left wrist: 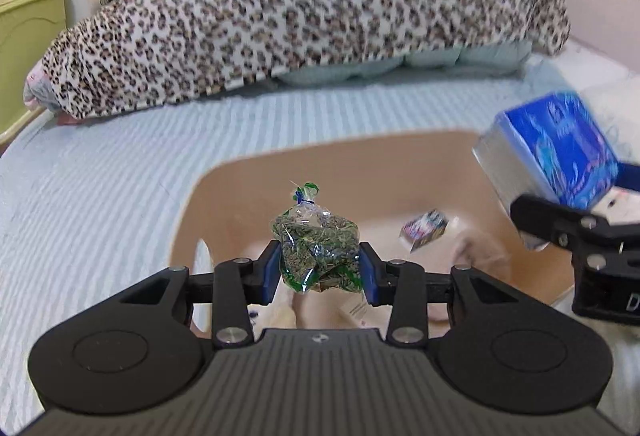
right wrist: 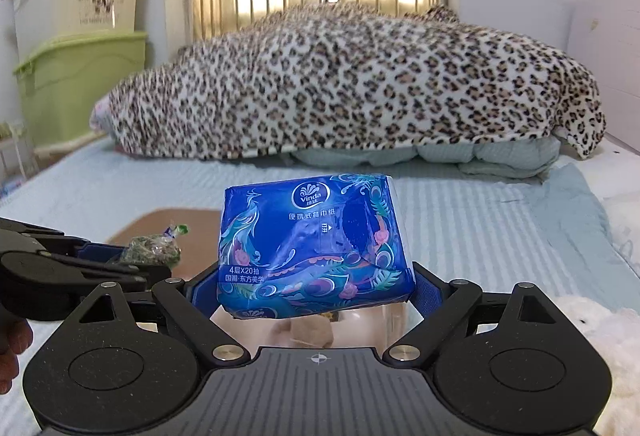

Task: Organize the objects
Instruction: 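Lower both items into the basket and open both tools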

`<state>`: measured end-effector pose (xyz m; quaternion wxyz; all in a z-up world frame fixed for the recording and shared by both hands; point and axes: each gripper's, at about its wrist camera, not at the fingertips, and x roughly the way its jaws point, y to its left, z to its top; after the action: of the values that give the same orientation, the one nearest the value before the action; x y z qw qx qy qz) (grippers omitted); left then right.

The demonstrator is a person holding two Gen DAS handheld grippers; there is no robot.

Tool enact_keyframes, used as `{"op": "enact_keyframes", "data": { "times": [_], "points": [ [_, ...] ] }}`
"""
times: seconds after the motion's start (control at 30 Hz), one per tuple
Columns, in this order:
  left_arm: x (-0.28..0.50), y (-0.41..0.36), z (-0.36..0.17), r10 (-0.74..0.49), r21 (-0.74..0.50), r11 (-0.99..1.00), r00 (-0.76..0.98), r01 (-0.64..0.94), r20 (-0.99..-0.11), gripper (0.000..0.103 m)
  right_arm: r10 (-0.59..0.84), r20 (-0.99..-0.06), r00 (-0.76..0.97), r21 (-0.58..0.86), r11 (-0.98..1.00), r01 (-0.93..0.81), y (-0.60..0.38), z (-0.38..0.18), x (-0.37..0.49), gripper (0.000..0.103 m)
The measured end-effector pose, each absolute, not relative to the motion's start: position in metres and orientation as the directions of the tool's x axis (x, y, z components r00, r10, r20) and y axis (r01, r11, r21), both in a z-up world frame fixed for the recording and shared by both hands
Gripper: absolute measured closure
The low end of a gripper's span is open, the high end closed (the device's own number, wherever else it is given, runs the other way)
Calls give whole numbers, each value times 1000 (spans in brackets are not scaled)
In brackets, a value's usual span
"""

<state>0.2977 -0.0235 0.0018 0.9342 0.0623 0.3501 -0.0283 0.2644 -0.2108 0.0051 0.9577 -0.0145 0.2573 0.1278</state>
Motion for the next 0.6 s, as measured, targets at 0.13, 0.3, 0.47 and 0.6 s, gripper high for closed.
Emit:
{"op": "enact_keyframes", "data": {
  "times": [0.13,0.3,0.47,0.6],
  "points": [
    [309,-22,-20,12,98,992,699,84,-715,61,222,-552,804,25,968,-250,-203,-10,281,12],
    [311,-17,-33,18,92,993,661,77,-750,58,202,-618,760,6,968,-252,-195,-30,290,12],
    [305,-12,-26,18,74,996,664,57,-747,37,182,-639,748,-32,964,-262,-190,-39,289,10],
    [297,-12,-12,21,74,996,684,47,-729,27,182,-612,770,-35,966,-257,-193,-30,278,5]
  ]
}}
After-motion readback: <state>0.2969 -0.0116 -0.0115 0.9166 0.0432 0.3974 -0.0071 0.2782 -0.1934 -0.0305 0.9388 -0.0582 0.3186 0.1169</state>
